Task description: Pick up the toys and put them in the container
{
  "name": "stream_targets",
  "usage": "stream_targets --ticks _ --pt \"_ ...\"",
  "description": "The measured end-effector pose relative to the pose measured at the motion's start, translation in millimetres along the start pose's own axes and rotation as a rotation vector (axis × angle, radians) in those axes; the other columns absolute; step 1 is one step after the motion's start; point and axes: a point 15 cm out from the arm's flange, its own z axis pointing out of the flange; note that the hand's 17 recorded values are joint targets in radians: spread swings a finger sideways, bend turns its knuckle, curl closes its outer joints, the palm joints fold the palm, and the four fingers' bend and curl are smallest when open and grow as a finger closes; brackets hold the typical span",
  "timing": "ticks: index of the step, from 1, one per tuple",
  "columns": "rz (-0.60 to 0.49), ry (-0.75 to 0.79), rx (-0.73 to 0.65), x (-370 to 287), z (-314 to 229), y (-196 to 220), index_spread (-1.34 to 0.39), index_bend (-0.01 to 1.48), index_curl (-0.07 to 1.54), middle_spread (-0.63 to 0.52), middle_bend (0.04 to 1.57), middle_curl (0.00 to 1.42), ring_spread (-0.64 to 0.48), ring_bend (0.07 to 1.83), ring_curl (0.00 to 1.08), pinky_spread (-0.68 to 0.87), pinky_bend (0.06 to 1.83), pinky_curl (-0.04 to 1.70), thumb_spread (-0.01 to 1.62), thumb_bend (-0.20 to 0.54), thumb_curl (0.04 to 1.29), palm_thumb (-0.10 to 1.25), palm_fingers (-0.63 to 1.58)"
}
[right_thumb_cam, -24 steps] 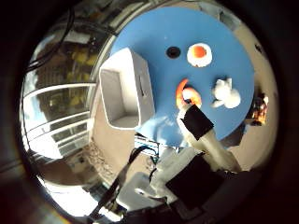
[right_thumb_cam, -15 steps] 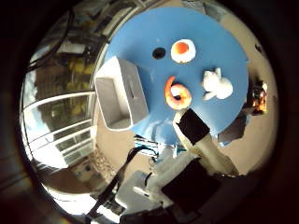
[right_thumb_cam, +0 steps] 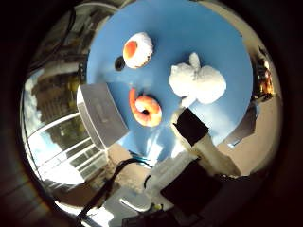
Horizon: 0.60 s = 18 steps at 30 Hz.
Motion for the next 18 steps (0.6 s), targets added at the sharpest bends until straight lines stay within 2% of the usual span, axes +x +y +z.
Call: stream_targets --ticks 6,13,15,18 --pt "-0.005 -0.035 -0.096 -1.4 48.0 15.8 -0.01 0.15 0.25 0.09 0.18 0.32 0.27 0.43 0.33 0.43 0.75 0.17 1.19 -0.027 0.33 0.52 0.15" --pt "-0.031 -0.034 -0.112 -13.6 92.9 17.3 0.00 0.15 0.24 0.09 0.18 0.33 0.28 0.44 0.33 0.43 0.75 0.17 1.18 -0.024 0.33 0.52 0.15" --pt "-0.038 -0.024 -0.097 -17.3 100.4 11.6 0.01 0.15 0.24 0.08 0.21 0.34 0.27 0.46 0.33 0.43 0.74 0.16 1.18 -0.015 0.33 0.55 0.20" --pt "-0.057 0.009 -0.058 -21.3 105.3 2.7 -0.02 0.14 0.23 0.00 0.30 0.37 0.23 0.57 0.35 0.42 0.80 0.15 1.16 0.002 0.35 0.64 0.46"
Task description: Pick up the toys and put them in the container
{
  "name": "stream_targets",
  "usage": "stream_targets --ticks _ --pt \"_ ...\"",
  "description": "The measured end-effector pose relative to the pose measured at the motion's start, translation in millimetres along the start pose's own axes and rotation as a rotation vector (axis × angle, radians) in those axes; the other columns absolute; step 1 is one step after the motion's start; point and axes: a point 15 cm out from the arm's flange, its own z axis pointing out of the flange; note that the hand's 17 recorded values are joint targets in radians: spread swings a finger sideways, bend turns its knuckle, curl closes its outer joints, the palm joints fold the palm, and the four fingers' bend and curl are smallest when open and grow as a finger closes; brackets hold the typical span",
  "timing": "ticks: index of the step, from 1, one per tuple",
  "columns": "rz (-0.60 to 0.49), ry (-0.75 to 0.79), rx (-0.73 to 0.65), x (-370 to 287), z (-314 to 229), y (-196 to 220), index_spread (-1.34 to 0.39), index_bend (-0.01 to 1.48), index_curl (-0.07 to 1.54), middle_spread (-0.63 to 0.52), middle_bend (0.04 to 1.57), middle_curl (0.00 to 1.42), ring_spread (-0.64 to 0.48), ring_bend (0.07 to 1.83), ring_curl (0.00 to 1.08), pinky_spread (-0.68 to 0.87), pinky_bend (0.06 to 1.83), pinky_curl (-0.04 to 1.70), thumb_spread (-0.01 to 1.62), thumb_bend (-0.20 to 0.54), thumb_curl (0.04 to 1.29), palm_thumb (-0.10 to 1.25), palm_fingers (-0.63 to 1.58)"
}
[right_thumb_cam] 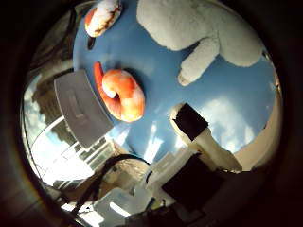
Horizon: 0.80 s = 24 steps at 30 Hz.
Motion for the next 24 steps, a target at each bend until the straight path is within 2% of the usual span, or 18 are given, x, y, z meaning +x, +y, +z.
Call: stream_targets --ticks 3,5,6,9,11,16,19,24 --pt "-0.023 0.047 0.064 -3.8 -6.2 -10.0 -0.10 0.13 0.21 -0.06 0.42 0.43 0.18 0.74 0.41 0.38 0.87 0.16 1.13 0.002 0.37 0.72 0.69" --pt "-0.037 0.072 0.109 -8.8 -16.5 -15.9 -0.17 0.13 0.18 -0.10 0.60 0.51 0.14 0.94 0.48 0.37 0.91 0.17 1.11 0.003 0.38 0.79 0.86" --pt "-0.042 0.080 0.122 -10.9 -21.0 -17.9 -0.20 0.13 0.16 -0.12 0.69 0.56 0.11 1.07 0.54 0.36 0.91 0.17 1.10 0.005 0.39 0.83 0.90" --pt "-0.056 0.098 0.165 -13.6 -43.4 -16.4 -0.29 0.17 0.12 -0.17 0.84 0.66 0.05 1.24 0.63 0.34 1.03 0.20 1.08 0.000 0.41 0.89 0.94" --pt "-0.052 0.117 0.216 -13.3 -71.6 -9.4 -0.35 0.22 0.10 -0.18 0.91 0.71 0.02 1.27 0.66 0.33 1.17 0.24 1.06 0.002 0.44 0.93 1.07" --pt "-0.084 0.163 0.318 -41.4 -154.2 32.5 -0.51 0.40 0.08 -0.22 1.04 0.84 -0.05 1.31 0.73 0.25 1.45 0.36 1.06 0.004 0.51 1.02 1.08" --pt "-0.143 0.165 0.295 -82.7 -186.5 70.4 -0.59 0.49 0.07 -0.23 1.08 0.89 -0.07 1.33 0.76 0.22 1.52 0.40 1.06 -0.008 0.55 1.02 1.04" --pt "-0.288 0.205 0.461 -168.9 -297.1 113.6 -0.71 0.63 0.06 -0.24 1.13 0.97 -0.10 1.38 0.80 0.17 1.59 0.47 1.07 -0.016 0.60 1.01 0.97"
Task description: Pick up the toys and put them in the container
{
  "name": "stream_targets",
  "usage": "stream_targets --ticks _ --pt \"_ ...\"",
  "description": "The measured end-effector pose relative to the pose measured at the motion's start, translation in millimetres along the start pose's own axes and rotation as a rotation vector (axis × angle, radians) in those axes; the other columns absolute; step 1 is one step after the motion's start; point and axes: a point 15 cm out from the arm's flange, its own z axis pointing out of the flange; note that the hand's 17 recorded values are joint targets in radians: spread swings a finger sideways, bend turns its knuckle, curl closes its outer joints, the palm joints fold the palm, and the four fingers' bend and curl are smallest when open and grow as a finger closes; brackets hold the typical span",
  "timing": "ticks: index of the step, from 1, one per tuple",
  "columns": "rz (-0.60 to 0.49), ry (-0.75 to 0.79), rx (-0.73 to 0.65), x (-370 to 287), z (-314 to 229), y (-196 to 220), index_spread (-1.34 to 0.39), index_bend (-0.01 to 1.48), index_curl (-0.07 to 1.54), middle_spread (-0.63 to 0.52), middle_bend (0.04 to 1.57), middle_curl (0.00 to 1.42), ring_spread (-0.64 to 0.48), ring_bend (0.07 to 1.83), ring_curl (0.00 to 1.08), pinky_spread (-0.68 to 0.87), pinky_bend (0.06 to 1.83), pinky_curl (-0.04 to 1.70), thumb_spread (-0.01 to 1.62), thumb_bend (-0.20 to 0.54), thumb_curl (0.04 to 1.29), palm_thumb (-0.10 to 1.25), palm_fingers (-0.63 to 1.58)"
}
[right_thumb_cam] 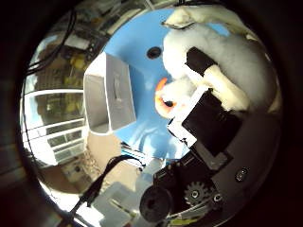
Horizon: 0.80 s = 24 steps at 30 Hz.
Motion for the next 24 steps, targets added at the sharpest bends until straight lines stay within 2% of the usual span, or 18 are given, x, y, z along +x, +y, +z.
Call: stream_targets --ticks 3,4,7,11,15,16,17,19,24 --pt "-0.101 -0.066 0.066 -66.3 -50.1 -9.2 -0.76 0.70 0.05 -0.24 1.15 1.00 -0.11 1.40 0.82 0.15 1.62 0.50 1.08 -0.013 0.62 1.01 0.93" --pt "-0.148 -0.096 0.094 -107.4 -70.0 -18.0 -0.77 0.71 0.05 -0.24 1.16 1.01 -0.11 1.40 0.82 0.15 1.63 0.51 1.08 -0.014 0.63 1.01 0.93" --pt "-0.249 -0.133 0.089 -180.9 -75.4 -33.4 -0.80 0.75 0.04 -0.24 1.17 1.03 -0.12 1.41 0.83 0.14 1.64 0.53 1.08 -0.013 0.64 1.01 0.91" --pt "-0.336 -0.163 -0.017 -268.5 -32.1 -56.7 -0.84 0.82 0.02 -0.24 1.19 1.05 -0.12 1.44 0.85 0.12 1.65 0.56 1.08 -0.015 0.67 1.01 0.88" --pt "-0.373 -0.163 -0.072 -331.5 19.5 -81.7 -0.87 0.88 0.01 -0.24 1.21 1.07 -0.13 1.46 0.86 0.11 1.66 0.59 1.09 -0.024 0.68 0.98 0.86" --pt "-0.375 -0.161 -0.089 -346.4 46.4 -95.1 -0.88 0.89 0.01 -0.24 1.21 1.08 -0.13 1.47 0.86 0.11 1.66 0.59 1.09 -0.028 0.68 0.97 0.85" --pt "-0.377 -0.161 -0.091 -353.4 58.0 -101.3 -0.89 0.91 0.00 -0.24 1.21 1.08 -0.13 1.47 0.86 0.11 1.67 0.60 1.10 -0.063 0.66 0.89 0.84" --pt "-0.372 -0.160 -0.099 -366.7 79.6 -110.5 -0.89 0.96 0.00 -0.24 1.22 1.09 -0.13 1.47 0.87 0.10 1.66 0.63 1.12 -0.029 0.65 0.90 0.79" --pt "-0.332 -0.157 -0.114 -361.9 102.1 -120.7 -0.80 1.10 0.04 -0.22 1.19 1.06 -0.11 1.46 0.85 0.10 1.55 0.66 1.14 -0.039 0.61 0.83 0.73"
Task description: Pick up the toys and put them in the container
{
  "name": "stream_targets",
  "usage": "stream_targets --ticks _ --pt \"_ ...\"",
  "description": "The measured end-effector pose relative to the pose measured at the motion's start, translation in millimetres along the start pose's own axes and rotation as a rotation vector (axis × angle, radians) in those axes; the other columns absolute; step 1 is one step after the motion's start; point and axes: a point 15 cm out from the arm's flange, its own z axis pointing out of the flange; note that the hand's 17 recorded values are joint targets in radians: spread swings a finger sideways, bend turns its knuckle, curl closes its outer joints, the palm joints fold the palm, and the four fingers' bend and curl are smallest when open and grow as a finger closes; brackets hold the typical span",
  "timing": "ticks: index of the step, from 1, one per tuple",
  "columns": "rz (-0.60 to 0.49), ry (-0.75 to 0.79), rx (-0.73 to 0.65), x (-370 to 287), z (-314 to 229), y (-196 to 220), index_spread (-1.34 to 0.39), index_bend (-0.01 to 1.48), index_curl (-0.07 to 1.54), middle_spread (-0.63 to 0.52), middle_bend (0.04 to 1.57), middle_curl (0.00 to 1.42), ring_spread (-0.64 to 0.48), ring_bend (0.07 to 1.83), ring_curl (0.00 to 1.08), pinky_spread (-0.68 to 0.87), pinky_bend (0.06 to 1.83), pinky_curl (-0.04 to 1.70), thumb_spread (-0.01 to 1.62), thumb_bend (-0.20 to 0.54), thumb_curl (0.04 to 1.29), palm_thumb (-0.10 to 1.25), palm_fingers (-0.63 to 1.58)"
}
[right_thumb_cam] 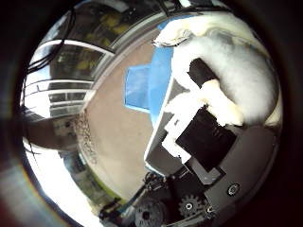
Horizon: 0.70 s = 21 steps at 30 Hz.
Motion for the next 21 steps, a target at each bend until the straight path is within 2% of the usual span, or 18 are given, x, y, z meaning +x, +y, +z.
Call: stream_targets --ticks 3,5,6,7,9,12,15,21 --pt "0.004 -0.001 -0.042 1.5 14.8 2.3 -0.69 1.11 0.06 -0.19 1.06 0.98 -0.06 1.36 0.78 0.14 1.49 0.65 1.15 -0.043 0.57 0.78 0.64" --pt "0.004 -0.001 -0.071 1.7 17.7 9.0 -0.55 0.99 0.05 -0.18 0.90 0.91 -0.03 1.28 0.76 0.18 1.46 0.66 1.15 -0.038 0.55 0.76 0.32" --pt "0.003 -0.002 -0.098 1.5 19.2 15.8 -0.47 0.95 0.06 -0.16 0.79 0.86 0.01 1.20 0.74 0.22 1.43 0.67 1.16 -0.039 0.54 0.74 0.09" --pt "0.002 -0.003 -0.127 1.1 20.4 23.4 -0.40 0.91 0.07 -0.14 0.68 0.80 0.06 1.10 0.70 0.26 1.40 0.65 1.16 -0.036 0.53 0.73 -0.08" --pt "0.006 -0.008 -0.179 5.0 15.9 40.6 -0.33 0.80 0.06 -0.06 0.48 0.67 0.15 0.86 0.56 0.31 1.26 0.56 1.17 -0.038 0.51 0.71 -0.25" --pt "0.036 -0.019 -0.208 26.5 -5.9 65.1 -0.32 0.64 0.06 0.02 0.33 0.57 0.22 0.69 0.45 0.36 1.14 0.48 1.17 -0.039 0.48 0.67 -0.26" --pt "0.041 -0.038 -0.146 37.1 -45.8 82.2 -0.32 0.48 0.06 0.07 0.22 0.49 0.27 0.57 0.39 0.40 1.01 0.42 1.17 -0.035 0.45 0.64 -0.18" --pt "0.104 -0.059 -0.069 90.6 -119.3 154.3 -0.24 0.31 0.10 0.12 0.17 0.42 0.31 0.48 0.34 0.44 0.90 0.35 1.17 -0.028 0.43 0.63 -0.06"
